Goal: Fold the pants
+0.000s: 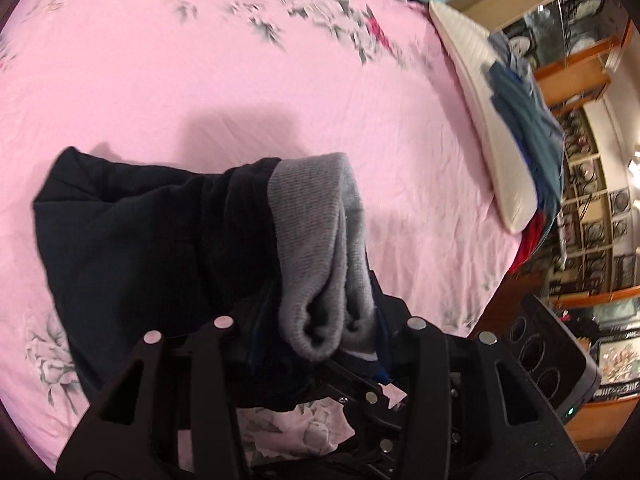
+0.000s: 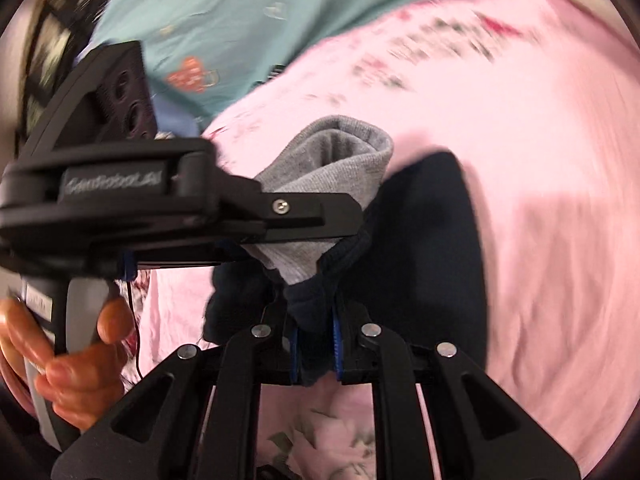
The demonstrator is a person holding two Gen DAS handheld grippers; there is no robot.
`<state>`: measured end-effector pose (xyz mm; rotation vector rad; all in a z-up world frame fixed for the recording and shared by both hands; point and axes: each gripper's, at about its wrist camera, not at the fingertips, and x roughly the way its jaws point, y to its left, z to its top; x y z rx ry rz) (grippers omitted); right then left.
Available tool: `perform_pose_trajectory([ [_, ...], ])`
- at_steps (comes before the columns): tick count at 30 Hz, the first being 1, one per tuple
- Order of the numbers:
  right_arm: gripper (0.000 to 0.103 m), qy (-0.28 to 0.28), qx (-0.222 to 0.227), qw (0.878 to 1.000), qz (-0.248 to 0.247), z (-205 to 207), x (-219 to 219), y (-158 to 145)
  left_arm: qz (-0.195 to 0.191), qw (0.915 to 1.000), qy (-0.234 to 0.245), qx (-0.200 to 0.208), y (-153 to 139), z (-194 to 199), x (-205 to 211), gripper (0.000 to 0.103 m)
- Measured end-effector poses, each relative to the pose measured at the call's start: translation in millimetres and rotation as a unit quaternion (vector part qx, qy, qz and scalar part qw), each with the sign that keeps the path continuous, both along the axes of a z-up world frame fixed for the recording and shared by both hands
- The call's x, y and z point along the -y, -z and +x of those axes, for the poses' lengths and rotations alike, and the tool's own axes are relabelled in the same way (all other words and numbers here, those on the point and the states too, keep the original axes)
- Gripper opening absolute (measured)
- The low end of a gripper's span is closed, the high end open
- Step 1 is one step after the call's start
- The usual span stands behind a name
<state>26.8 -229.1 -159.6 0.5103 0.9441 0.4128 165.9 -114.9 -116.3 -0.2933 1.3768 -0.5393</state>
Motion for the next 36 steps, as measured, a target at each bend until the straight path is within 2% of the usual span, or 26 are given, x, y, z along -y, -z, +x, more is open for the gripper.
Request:
perform_pose_trajectory([
  [2,0.014,0.011,-0.02,0.999,0.025,-0.2,8.4,11.8,0.012,0.9997,0.018,0.006,0.9,4.0,10.4,0.051],
  [3,0.019,0.019,-0.032,0.999,0.033,1.5,11.8,17.2,0.014,0.9995,0.027,0.01,-0.2,4.7,11.5,0.06],
  [4,0.027,0.026,-0.042,0.998,0.036,2.1,14.2,21.0,0.011,0.9994,0.032,0.011,-2.0,4.7,10.0,0.065],
  [5,0.04,0.039,-0.056,0.997,0.038,2.6,18.6,24.2,0.003,0.9993,0.035,0.014,-8.6,2.7,4.8,0.07],
  [7,0.043,0.041,-0.066,0.996,0.052,7.0,27.1,21.9,-0.008,0.999,0.034,0.028,-23.4,1.2,-9.2,0.074],
  [9,0.049,0.038,-0.07,0.996,0.046,6.4,34.1,11.6,-0.014,0.9981,0.015,0.058,-40.1,-1.1,-36.4,0.085],
  [11,0.05,0.038,-0.062,0.996,0.046,0.0,42.2,-0.9,0.006,0.9964,-0.02,0.082,-47.4,-0.3,-69.5,0.087],
  [13,0.05,0.04,-0.057,0.997,0.044,-3.5,46.9,-10.1,0.032,0.9947,-0.055,0.08,-41.5,0.0,-107.4,0.087],
  [15,0.05,0.047,-0.048,0.997,0.04,-6.1,50.0,-25.8,0.043,0.993,-0.093,0.058,-27.5,-2.9,-144.5,0.087],
  [17,0.05,0.042,-0.021,0.998,0.048,0.6,50.4,-42.9,0.042,0.9913,-0.118,0.039,-14.6,-8.7,-168.0,0.086],
  [20,0.048,0.009,0.03,0.999,0.029,10.2,31.2,-67.5,0.032,0.9923,-0.119,0.015,4.3,-23.9,-186.4,0.084],
  [22,0.039,-0.015,0.043,0.999,0.009,25.3,13.2,-74.3,0.028,0.9944,-0.102,0.006,18.0,-32.5,-186.9,0.083],
  [24,0.03,-0.032,0.039,0.999,-0.008,45.1,-4.8,-71.7,0.024,0.9965,-0.08,-0.011,34.1,-40.4,-180.7,0.071],
  [25,0.027,-0.036,0.035,0.999,-0.013,50.0,-9.1,-68.9,0.022,0.9968,-0.075,-0.019,41.7,-42.5,-171.4,0.068],
  [27,0.027,-0.062,0.022,0.997,-0.031,63.0,-22.7,-65.7,0.01,0.9965,-0.075,-0.035,54.9,-47.3,-170.9,0.058],
  [30,0.028,-0.134,0.01,0.99,-0.049,86.2,-52.6,-68.3,-0.01,0.9959,-0.083,-0.034,59.6,-50.4,-167.4,0.053],
  [33,0.028,-0.211,0.005,0.975,-0.075,120.2,-91.1,-67.4,-0.03,0.9946,-0.093,-0.033,63.2,-55.7,-171.4,0.051],
  [36,0.028,-0.268,-0.06,0.958,-0.081,163.5,-121.8,-44.9,-0.042,0.9922,-0.108,-0.045,71.7,-58.9,-172.3,0.051],
])
